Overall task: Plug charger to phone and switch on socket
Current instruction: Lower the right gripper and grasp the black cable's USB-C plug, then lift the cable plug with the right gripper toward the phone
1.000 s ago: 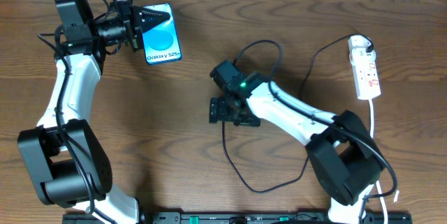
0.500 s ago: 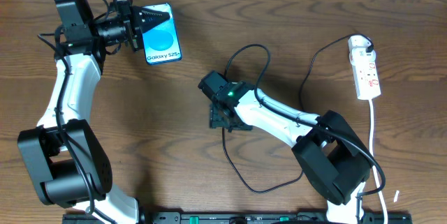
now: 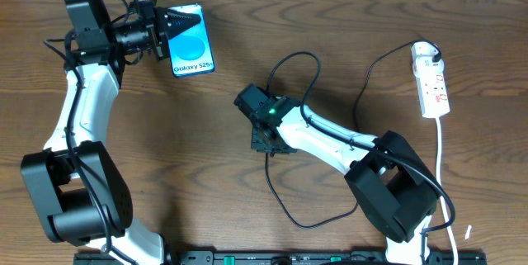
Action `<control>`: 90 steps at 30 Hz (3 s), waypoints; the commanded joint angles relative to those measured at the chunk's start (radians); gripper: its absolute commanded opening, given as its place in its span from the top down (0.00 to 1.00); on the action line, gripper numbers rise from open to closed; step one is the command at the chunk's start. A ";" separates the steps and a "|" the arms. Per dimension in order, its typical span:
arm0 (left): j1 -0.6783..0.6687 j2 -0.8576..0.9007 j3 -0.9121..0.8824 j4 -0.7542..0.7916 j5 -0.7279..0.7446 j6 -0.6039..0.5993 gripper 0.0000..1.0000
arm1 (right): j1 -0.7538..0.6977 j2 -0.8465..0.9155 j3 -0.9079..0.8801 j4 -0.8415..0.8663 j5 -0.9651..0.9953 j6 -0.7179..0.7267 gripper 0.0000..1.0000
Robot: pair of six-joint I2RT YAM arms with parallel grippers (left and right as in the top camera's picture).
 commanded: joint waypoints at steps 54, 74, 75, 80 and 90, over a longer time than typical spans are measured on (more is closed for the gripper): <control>0.002 -0.022 0.024 0.005 0.039 0.006 0.93 | 0.013 0.009 0.013 -0.003 0.063 0.118 0.81; 0.002 -0.022 0.024 0.005 0.039 0.007 0.93 | -0.004 0.008 0.014 0.050 -0.179 -0.061 0.99; 0.002 -0.022 0.024 0.005 0.039 0.007 0.93 | -0.013 0.008 0.014 0.087 -0.265 -0.119 0.99; 0.002 -0.022 0.024 0.005 0.039 0.006 0.93 | -0.072 0.008 0.014 0.260 -0.745 -0.315 0.99; 0.005 -0.022 0.024 0.006 0.039 0.006 0.93 | -0.182 0.008 0.014 0.297 -0.902 -0.352 0.99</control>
